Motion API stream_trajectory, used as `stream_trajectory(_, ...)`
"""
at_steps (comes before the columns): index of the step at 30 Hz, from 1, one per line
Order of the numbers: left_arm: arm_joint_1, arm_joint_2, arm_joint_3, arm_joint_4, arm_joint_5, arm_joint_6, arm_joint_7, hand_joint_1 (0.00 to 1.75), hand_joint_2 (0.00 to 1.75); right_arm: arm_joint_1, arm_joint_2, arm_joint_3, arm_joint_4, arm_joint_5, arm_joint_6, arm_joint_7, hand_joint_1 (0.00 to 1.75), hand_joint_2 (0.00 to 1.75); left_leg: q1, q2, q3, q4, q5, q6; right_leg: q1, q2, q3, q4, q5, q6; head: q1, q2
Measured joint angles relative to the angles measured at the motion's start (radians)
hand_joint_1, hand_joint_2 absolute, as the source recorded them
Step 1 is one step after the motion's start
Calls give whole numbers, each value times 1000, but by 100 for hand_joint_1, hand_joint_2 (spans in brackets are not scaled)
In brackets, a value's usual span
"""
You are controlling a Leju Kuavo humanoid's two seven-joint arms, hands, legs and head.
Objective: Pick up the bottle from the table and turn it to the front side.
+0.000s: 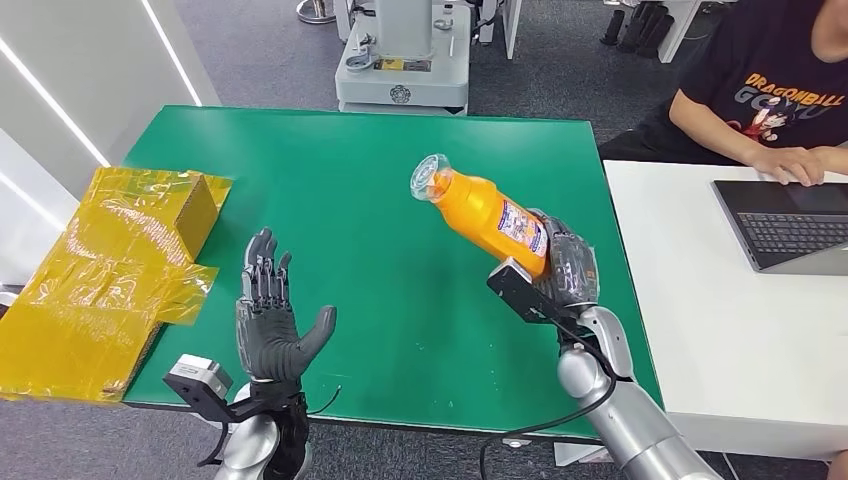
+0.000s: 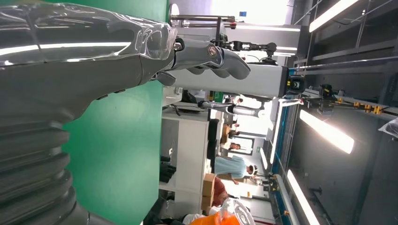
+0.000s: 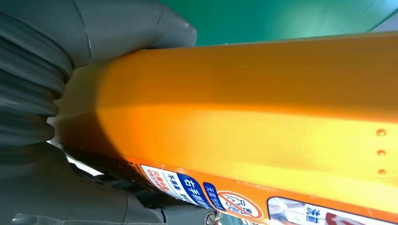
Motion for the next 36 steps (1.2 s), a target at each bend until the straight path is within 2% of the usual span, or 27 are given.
stream_trajectory(3,0,0,0,0,4,2,-1,0,175,5,4,-8,-4,-11,-11,-16,175,175,0,0,0,0,0,0,0,0,0,0,0,0,0,0)
stream_trajectory(8,0,1,-2,0,25,3,-9,0,175,25,21,-10,-15,-63,-101,-130,175,175,0,0,0,0,0,0,0,0,0,0,0,0,0,0)
stream_trajectory(11,0,2,-3,2,45,-30,-3,0,175,39,35,-5,-16,-94,-114,-173,175,175,0,0,0,0,0,0,0,0,-1,0,0,0,0,0)
stream_trajectory(19,-15,2,-21,23,61,-113,48,0,175,62,75,44,-20,-88,-65,-214,175,175,0,0,-1,0,0,0,0,0,-1,0,0,0,0,0)
stream_trajectory(26,-41,1,-42,49,66,-131,68,0,175,67,104,71,-33,-68,18,-205,175,175,0,0,-1,0,0,0,0,0,-1,0,0,0,0,0)
stream_trajectory(36,-68,0,-49,85,67,-138,72,0,175,81,113,85,-42,-44,98,-197,175,175,0,0,-1,0,0,0,0,0,-1,0,0,0,0,0)
